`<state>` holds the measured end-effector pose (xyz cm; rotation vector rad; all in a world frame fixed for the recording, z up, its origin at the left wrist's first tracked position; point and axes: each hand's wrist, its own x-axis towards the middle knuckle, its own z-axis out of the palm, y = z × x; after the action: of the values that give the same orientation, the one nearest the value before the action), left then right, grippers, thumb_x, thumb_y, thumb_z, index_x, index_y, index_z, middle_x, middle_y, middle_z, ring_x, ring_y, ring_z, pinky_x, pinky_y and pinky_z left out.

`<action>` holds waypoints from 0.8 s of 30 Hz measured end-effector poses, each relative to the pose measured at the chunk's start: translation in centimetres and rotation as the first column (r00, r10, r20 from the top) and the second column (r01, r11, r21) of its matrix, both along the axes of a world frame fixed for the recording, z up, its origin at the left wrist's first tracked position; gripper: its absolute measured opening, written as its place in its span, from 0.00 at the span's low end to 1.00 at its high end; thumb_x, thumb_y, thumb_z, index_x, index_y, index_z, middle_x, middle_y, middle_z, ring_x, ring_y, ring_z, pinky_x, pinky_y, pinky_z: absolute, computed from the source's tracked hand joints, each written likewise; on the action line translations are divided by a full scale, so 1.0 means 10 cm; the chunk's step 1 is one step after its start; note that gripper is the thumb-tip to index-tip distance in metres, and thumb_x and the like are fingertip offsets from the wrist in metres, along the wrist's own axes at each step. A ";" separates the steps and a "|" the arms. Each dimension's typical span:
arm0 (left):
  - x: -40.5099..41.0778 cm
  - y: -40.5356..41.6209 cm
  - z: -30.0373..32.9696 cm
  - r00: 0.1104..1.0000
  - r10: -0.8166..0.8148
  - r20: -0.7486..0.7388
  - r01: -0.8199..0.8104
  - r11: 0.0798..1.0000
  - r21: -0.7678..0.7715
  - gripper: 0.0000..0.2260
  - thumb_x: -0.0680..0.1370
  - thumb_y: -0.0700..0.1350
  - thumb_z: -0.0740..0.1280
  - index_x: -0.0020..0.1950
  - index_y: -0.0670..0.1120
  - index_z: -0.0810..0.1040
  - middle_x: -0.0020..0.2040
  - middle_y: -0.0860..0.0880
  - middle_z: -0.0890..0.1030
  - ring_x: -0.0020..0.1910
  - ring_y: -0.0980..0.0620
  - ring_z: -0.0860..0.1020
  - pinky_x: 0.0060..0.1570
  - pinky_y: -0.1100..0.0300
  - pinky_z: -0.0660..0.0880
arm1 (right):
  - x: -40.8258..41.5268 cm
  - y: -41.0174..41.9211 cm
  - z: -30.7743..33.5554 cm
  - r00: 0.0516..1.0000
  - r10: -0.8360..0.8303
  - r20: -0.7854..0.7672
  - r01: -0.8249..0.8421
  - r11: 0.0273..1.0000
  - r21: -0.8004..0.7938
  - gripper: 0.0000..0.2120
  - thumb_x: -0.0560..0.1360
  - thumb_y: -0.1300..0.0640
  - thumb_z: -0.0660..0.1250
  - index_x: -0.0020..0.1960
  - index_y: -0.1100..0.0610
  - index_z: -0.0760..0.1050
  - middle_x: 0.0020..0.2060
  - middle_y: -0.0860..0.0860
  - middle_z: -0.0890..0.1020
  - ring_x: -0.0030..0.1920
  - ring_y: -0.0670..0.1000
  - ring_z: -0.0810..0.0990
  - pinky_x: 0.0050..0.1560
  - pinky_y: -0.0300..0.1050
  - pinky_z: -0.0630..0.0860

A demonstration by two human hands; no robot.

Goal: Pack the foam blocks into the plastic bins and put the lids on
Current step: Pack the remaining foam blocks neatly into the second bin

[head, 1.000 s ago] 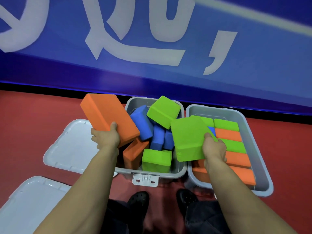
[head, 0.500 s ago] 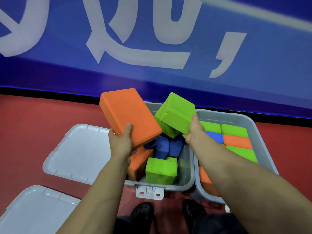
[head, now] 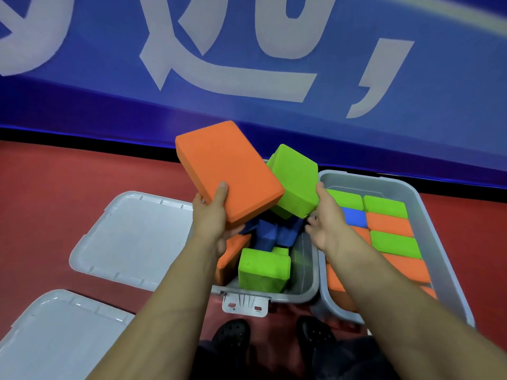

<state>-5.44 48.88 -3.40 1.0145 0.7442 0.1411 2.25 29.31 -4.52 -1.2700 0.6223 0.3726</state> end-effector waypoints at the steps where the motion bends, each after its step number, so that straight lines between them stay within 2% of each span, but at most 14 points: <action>1: -0.01 -0.03 0.02 1.000 -0.027 0.008 0.027 0.999 -0.033 0.23 0.79 0.57 0.69 0.71 0.53 0.69 0.63 0.51 0.79 0.56 0.45 0.81 0.39 0.39 0.82 | -0.18 0.03 0.12 0.997 0.079 -0.002 -0.078 0.994 0.081 0.37 0.76 0.34 0.65 0.78 0.52 0.63 0.74 0.56 0.70 0.73 0.58 0.70 0.70 0.52 0.68; 3: -0.03 -0.10 0.02 0.994 -0.109 0.025 0.110 0.991 -0.078 0.24 0.79 0.58 0.68 0.72 0.54 0.68 0.65 0.49 0.79 0.58 0.41 0.81 0.42 0.33 0.81 | -0.47 0.08 0.27 0.972 0.232 0.046 -0.237 0.955 0.180 0.38 0.75 0.33 0.65 0.79 0.50 0.62 0.75 0.56 0.68 0.74 0.59 0.68 0.75 0.59 0.63; 5: -0.05 -0.15 -0.01 0.978 -0.209 0.014 0.209 0.977 -0.038 0.23 0.79 0.60 0.68 0.72 0.57 0.69 0.65 0.50 0.80 0.59 0.40 0.80 0.51 0.28 0.76 | -0.59 0.14 0.29 0.954 0.281 0.106 -0.295 0.944 0.148 0.35 0.73 0.35 0.69 0.74 0.48 0.67 0.72 0.53 0.74 0.69 0.57 0.74 0.72 0.64 0.66; 7: -0.07 -0.17 -0.07 0.968 -0.250 -0.015 0.250 0.968 0.003 0.24 0.78 0.61 0.69 0.71 0.56 0.70 0.65 0.50 0.80 0.60 0.41 0.80 0.56 0.30 0.75 | -0.62 0.20 0.28 0.968 0.227 0.108 -0.236 0.968 0.080 0.39 0.69 0.36 0.75 0.73 0.48 0.67 0.67 0.50 0.79 0.63 0.54 0.80 0.67 0.67 0.71; 9: -0.08 -0.20 -0.09 0.956 -0.295 -0.010 0.295 0.956 -0.005 0.27 0.77 0.61 0.70 0.72 0.52 0.70 0.64 0.47 0.81 0.58 0.42 0.82 0.53 0.38 0.80 | -0.61 0.23 0.23 0.985 0.153 0.083 -0.161 0.982 0.099 0.43 0.65 0.37 0.79 0.73 0.49 0.66 0.62 0.50 0.82 0.57 0.54 0.83 0.61 0.66 0.76; 11: -0.09 -0.25 -0.08 0.938 -0.346 -0.010 0.346 0.938 0.000 0.28 0.77 0.60 0.70 0.72 0.50 0.68 0.62 0.47 0.81 0.56 0.43 0.84 0.49 0.43 0.82 | -0.57 0.23 0.22 0.992 0.105 0.071 -0.115 0.982 0.151 0.37 0.66 0.40 0.79 0.70 0.49 0.70 0.58 0.51 0.84 0.56 0.55 0.84 0.56 0.66 0.80; 13: -0.08 -0.26 -0.10 0.925 -0.380 -0.024 0.381 0.924 0.027 0.29 0.77 0.61 0.70 0.73 0.51 0.66 0.62 0.48 0.81 0.56 0.43 0.84 0.54 0.42 0.82 | -0.53 0.23 0.21 0.995 0.079 0.063 -0.089 0.982 0.169 0.33 0.68 0.44 0.80 0.68 0.50 0.72 0.57 0.52 0.85 0.56 0.57 0.84 0.52 0.65 0.81; 16: -0.04 -0.23 -0.13 0.903 -0.430 -0.005 0.430 0.902 0.024 0.20 0.81 0.59 0.64 0.69 0.51 0.73 0.62 0.48 0.82 0.60 0.44 0.82 0.62 0.42 0.77 | -0.45 0.25 0.22 0.996 -0.002 0.094 -0.011 0.989 0.145 0.32 0.69 0.46 0.80 0.68 0.49 0.71 0.58 0.51 0.84 0.56 0.55 0.84 0.50 0.67 0.81; 18: -0.03 -0.22 -0.23 0.931 -0.364 -0.018 0.364 0.931 0.018 0.14 0.83 0.51 0.60 0.66 0.48 0.75 0.60 0.46 0.82 0.59 0.45 0.81 0.58 0.48 0.78 | -0.37 0.23 0.22 0.990 -0.079 0.114 0.069 0.994 0.087 0.36 0.67 0.46 0.81 0.70 0.49 0.69 0.60 0.50 0.83 0.55 0.53 0.84 0.51 0.70 0.80; 19: -0.05 -0.24 -0.33 0.938 -0.343 -0.058 0.347 0.934 0.088 0.13 0.84 0.47 0.60 0.67 0.47 0.75 0.58 0.46 0.82 0.55 0.46 0.82 0.53 0.53 0.79 | -0.34 0.21 0.23 0.989 -0.097 0.114 0.089 0.993 0.073 0.39 0.66 0.45 0.81 0.71 0.50 0.67 0.61 0.49 0.82 0.56 0.53 0.84 0.52 0.71 0.79; 20: -0.07 -0.25 -0.49 0.923 -0.360 -0.136 0.383 0.893 0.236 0.13 0.84 0.44 0.61 0.67 0.45 0.75 0.55 0.46 0.82 0.51 0.48 0.82 0.48 0.58 0.78 | -0.32 0.19 0.24 0.989 -0.103 0.111 0.094 0.992 0.079 0.40 0.66 0.45 0.81 0.71 0.51 0.66 0.62 0.49 0.82 0.56 0.53 0.83 0.51 0.71 0.79; 21: -0.09 -0.27 -0.67 0.877 -0.412 -0.249 0.481 0.775 0.411 0.14 0.83 0.42 0.62 0.69 0.43 0.75 0.54 0.46 0.82 0.48 0.49 0.81 0.44 0.62 0.77 | -0.31 0.17 0.25 0.990 -0.096 0.105 0.086 0.992 0.092 0.40 0.67 0.46 0.81 0.72 0.51 0.65 0.62 0.49 0.82 0.56 0.53 0.84 0.49 0.70 0.80; 22: -0.10 -0.27 -0.86 0.787 -0.481 -0.386 0.615 0.567 0.548 0.16 0.82 0.42 0.65 0.70 0.43 0.74 0.56 0.46 0.81 0.48 0.48 0.81 0.44 0.63 0.76 | -0.30 0.15 0.26 0.991 -0.081 0.103 0.071 0.992 0.101 0.40 0.67 0.46 0.81 0.72 0.52 0.65 0.61 0.49 0.82 0.55 0.52 0.84 0.47 0.68 0.81; 24: -0.04 -0.27 -1.16 0.548 -0.550 -0.630 0.793 0.100 0.601 0.25 0.78 0.48 0.72 0.73 0.45 0.71 0.67 0.45 0.76 0.60 0.45 0.78 0.58 0.59 0.74 | -0.30 0.12 0.27 0.993 -0.044 0.110 0.035 0.996 0.086 0.37 0.69 0.47 0.80 0.71 0.52 0.65 0.60 0.49 0.82 0.54 0.50 0.84 0.48 0.66 0.82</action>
<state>-5.82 46.14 -15.00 2.3598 0.2705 -0.5471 -0.73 30.52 -1.85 -1.1876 0.5306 0.2899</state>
